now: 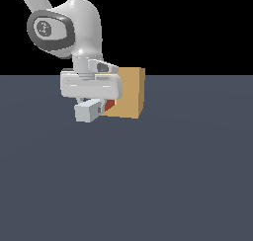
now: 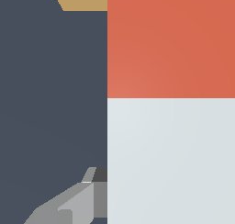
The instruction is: Insert the peg into the horizontal hole in a box.
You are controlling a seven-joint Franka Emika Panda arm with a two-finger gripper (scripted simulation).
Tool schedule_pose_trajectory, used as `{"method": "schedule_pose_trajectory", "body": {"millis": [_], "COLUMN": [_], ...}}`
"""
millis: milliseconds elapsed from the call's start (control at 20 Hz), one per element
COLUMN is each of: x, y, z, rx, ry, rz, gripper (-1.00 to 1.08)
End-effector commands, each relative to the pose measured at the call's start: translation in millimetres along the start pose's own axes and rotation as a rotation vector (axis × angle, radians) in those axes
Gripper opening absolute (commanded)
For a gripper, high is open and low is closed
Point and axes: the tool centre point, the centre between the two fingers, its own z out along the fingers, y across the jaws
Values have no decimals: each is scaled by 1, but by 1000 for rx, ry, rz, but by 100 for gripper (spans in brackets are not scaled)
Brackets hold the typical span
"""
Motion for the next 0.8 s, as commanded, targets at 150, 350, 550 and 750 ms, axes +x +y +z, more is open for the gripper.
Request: {"method": "schedule_pose_trajectory", "body": {"millis": [150, 350, 550, 750], "x": [1, 6, 24, 53], "y": [1, 1, 1, 0], "z": [-1, -1, -2, -2], "rx": [-2, -2, -3, -4], "ry": [2, 2, 2, 3], "rz": [0, 0, 0, 0], "gripper": [-100, -100, -100, -100]}}
